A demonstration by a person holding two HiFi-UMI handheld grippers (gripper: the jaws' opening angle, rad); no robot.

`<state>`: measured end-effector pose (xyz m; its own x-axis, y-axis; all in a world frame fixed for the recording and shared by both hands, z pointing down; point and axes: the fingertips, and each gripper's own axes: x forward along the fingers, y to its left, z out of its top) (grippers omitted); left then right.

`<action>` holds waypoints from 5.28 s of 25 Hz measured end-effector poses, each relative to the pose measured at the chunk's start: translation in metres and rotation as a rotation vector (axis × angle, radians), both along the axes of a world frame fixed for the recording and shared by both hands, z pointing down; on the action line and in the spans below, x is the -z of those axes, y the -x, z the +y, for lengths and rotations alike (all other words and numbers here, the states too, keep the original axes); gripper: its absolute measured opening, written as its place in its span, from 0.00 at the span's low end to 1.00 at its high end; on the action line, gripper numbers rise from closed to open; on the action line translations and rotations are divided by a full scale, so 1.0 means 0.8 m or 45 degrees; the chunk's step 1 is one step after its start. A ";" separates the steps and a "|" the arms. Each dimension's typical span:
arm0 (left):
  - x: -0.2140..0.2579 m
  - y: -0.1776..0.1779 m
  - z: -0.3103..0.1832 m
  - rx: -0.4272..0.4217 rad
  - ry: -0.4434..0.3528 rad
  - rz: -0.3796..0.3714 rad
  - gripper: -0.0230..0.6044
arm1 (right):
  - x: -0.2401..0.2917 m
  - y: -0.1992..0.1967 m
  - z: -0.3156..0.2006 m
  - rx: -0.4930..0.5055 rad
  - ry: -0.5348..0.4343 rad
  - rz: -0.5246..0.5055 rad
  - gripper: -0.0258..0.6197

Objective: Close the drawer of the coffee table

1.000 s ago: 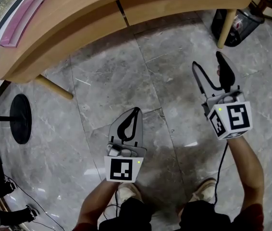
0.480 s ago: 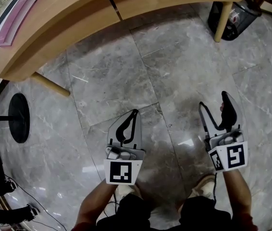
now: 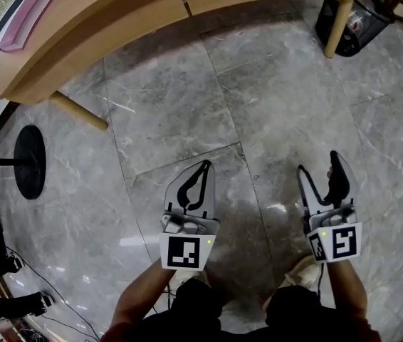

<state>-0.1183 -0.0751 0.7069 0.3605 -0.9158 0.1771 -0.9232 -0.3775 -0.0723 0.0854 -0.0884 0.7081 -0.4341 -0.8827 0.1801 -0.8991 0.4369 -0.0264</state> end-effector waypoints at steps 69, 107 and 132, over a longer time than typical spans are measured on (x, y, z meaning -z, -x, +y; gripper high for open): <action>0.591 0.040 0.100 0.361 0.516 0.074 0.05 | 0.616 0.047 0.047 0.007 0.468 0.070 0.04; 1.176 0.107 0.091 0.407 -0.497 -0.067 0.05 | 1.188 0.008 0.030 -0.028 -0.461 -0.040 0.04; 1.164 0.117 0.086 0.427 -0.471 -0.060 0.05 | 1.161 0.036 0.013 0.022 -0.383 0.006 0.04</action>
